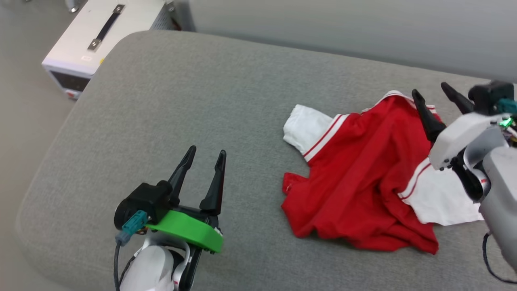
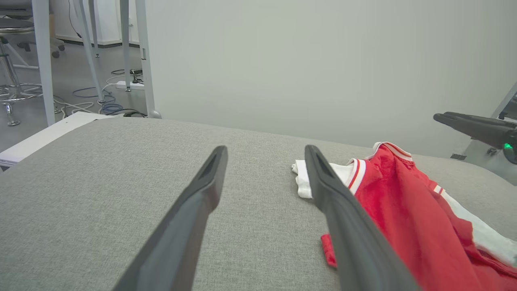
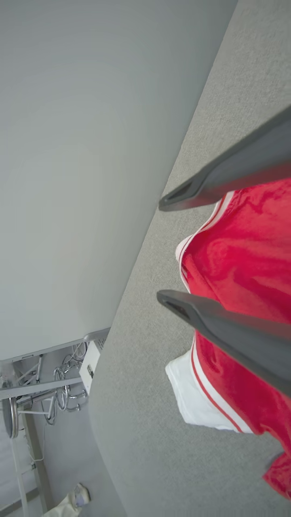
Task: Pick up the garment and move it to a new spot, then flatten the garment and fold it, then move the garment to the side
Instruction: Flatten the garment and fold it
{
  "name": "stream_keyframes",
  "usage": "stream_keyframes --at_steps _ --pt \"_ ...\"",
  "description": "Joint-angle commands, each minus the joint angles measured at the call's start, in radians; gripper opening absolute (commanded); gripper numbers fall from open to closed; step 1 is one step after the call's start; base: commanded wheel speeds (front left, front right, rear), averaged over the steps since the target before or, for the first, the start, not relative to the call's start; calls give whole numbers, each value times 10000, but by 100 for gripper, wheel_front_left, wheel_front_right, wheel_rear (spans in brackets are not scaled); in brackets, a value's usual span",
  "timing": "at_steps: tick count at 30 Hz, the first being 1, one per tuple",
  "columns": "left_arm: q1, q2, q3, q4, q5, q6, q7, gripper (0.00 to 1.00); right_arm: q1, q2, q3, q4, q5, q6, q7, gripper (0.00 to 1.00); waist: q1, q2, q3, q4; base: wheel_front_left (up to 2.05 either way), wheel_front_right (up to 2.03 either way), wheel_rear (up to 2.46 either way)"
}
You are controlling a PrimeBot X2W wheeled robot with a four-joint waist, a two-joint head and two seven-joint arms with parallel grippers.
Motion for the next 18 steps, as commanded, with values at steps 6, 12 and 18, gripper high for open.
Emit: stream_keyframes --at_steps 6,12,18 --pt "354 81 248 -58 -357 -31 -57 100 2034 480 -1757 -1584 -161 -15 -783 100 0 0 -780 -1112 0 0 0" --pt "536 115 391 -69 -465 -31 -57 100 4379 1358 -3532 -3581 -931 -15 -889 100 0 0 -789 -1492 0 0 0" --pt "672 58 455 6 -597 -31 -57 100 6264 2368 -4604 -5397 -2035 -15 -908 100 0 0 -856 -1792 0 0 0"
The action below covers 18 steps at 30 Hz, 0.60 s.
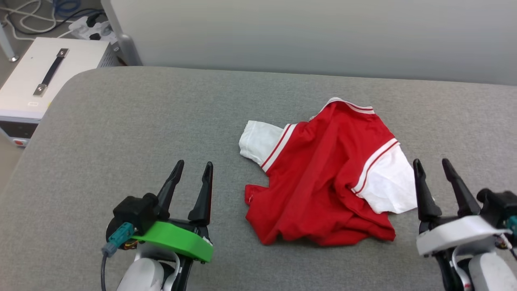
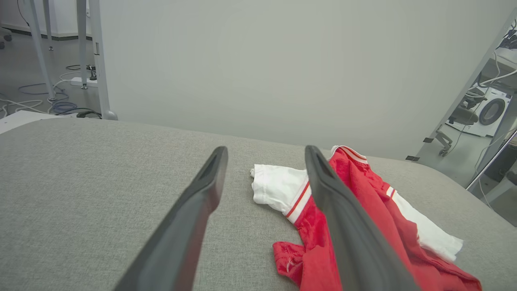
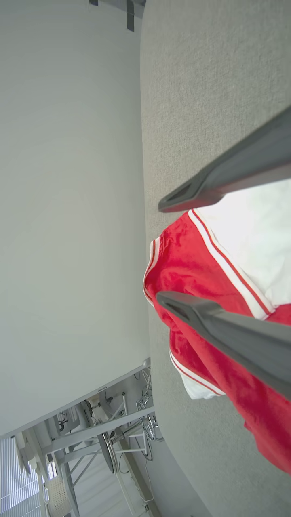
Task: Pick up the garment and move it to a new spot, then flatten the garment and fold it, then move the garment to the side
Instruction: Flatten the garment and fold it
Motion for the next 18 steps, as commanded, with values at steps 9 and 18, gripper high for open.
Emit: stream_keyframes --at_steps 9,18 --pt "414 -127 202 20 79 -31 -57 100 1273 1170 -635 -1468 -740 -9 -85 100 0 -1 -19 -430 0 0 0" --pt "-42 117 66 81 70 -31 -57 100 1100 1317 -543 -1846 -869 -9 77 100 0 -1 374 -965 0 0 0"
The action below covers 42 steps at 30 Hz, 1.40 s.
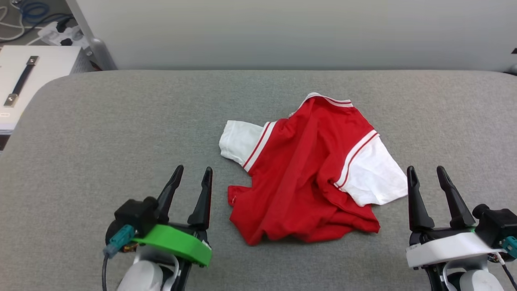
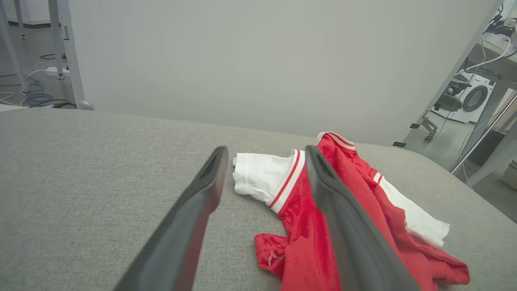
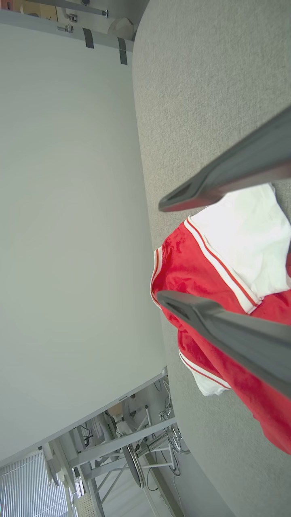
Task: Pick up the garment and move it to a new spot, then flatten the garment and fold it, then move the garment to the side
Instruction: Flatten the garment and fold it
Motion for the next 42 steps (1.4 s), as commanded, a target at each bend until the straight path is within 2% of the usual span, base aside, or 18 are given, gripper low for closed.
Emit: stream_keyframes --at_steps 1,4,6,11,13,16,19,23,31,39,40,41,42 --pt "-464 258 -135 197 3 -31 80 100 -163 47 14 -145 -48 -9 36 100 0 -1 279 -280 0 0 0" --pt "-1372 648 -415 552 -321 -31 1133 100 -189 62 -77 -245 -39 -9 54 100 0 -1 521 -488 0 0 0" --pt "-2194 931 -642 763 -606 -31 2279 100 -217 78 -128 -294 -32 -9 63 100 0 -1 728 -629 0 0 0" --pt "-4360 1507 -1311 1399 -1577 -31 6218 100 -453 114 -4 -444 -40 -9 67 100 0 -1 1284 -980 0 0 0" --pt "-5105 1750 -1418 1721 -1811 -29 7486 100 -597 139 96 -453 -32 -9 66 100 0 -1 1491 -1161 0 0 0" --pt "-5975 2123 -1450 2283 -1763 42 8564 100 -824 184 336 -432 -19 -9 59 100 0 -1 1783 -1475 0 0 0" --pt "-6567 2126 -1348 2928 -2106 135 9500 100 -1005 225 490 -420 13 -9 32 100 0 -1 2072 -1722 0 0 0" --pt "-7132 2321 -1456 3639 -2038 215 10192 100 -1190 262 598 -419 50 -9 -17 100 0 -1 2415 -1967 0 0 0" --pt "-7560 2418 -1788 4773 -1627 413 10342 100 -1400 327 764 -319 52 -9 -94 100 0 -1 2792 -2224 0 0 0" --pt "-7320 2533 -2537 5627 -1366 171 10660 100 -1491 371 781 -259 30 -9 -124 100 0 -1 2869 -2194 0 0 0" --pt "-7292 2523 -2573 5671 -1429 142 10697 36 -1495 373 750 -263 19 -9 -126 100 0 -1 2861 -2151 0 0 0" --pt "-7286 2518 -2606 5679 -1464 121 10690 0 -1496 374 722 -265 5 -9 -127 100 0 -1 2846 -2106 0 0 0" --pt "-7283 2513 -2613 5677 -1524 100 10631 0 -1494 370 693 -264 -15 -9 -128 100 0 -1 2812 -2042 0 0 0"
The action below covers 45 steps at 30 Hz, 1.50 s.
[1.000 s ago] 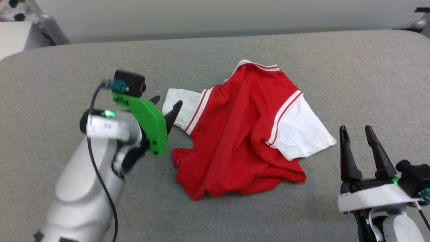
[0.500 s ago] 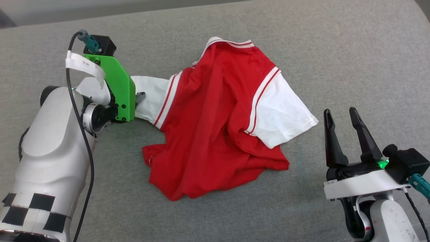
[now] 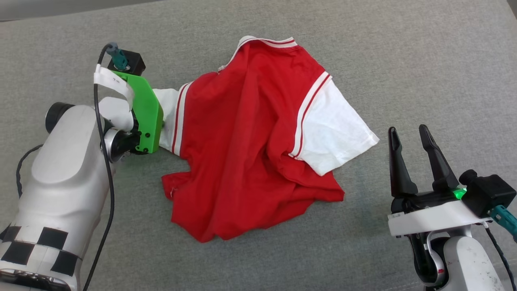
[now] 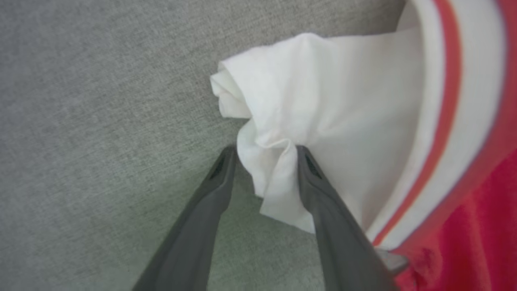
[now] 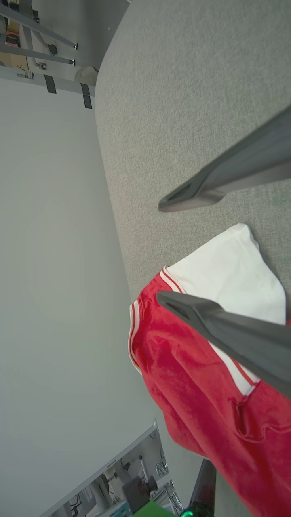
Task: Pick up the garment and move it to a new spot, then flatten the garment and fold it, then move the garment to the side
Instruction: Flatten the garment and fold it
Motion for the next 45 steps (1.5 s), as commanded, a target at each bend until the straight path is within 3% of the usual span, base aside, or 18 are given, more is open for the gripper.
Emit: stream_keyframes --at_steps 1,8,16,22,29,30,31,32,38,45 --pt "391 4 -132 339 -69 -38 76 0 -111 49 -32 18 -10 -9 -84 100 0 -1 -94 136 0 0 0" --pt "530 177 347 280 -448 -47 -1028 0 17 -52 -131 113 -62 -9 -86 100 0 -1 -752 662 0 0 0" --pt "1371 640 1124 -606 -737 283 -2751 0 403 -192 -435 205 -70 -9 180 100 0 -1 -1571 1567 0 0 0" --pt "3022 690 1323 -1486 -1163 424 -3066 0 659 -186 -518 221 -92 -9 459 100 0 -1 -1905 2045 0 0 0" --pt "4656 303 1069 -2112 -1445 529 -3130 0 768 -169 -583 225 -104 -9 682 100 0 -1 -2049 2201 0 0 0" --pt "4813 209 972 -2164 -1503 436 -3155 4 778 -169 -598 230 -105 -9 709 100 0 -1 -2071 2209 0 0 0" --pt "4925 122 931 -2161 -1581 381 -3186 34 791 -170 -615 235 -104 -9 726 100 0 -1 -2097 2223 0 0 0" --pt "5042 24 903 -2101 -1659 356 -3215 100 808 -169 -632 240 -104 -9 746 100 0 -1 -2122 2237 0 0 0" --pt "5113 0 925 -1913 -1272 450 -4421 100 917 -147 -721 292 -77 -9 846 100 0 -1 -2349 2311 0 0 0" --pt "5224 77 1078 -3114 -539 178 -7766 100 1113 -265 -756 139 88 -9 1316 100 0 -1 -2583 2492 0 0 0"
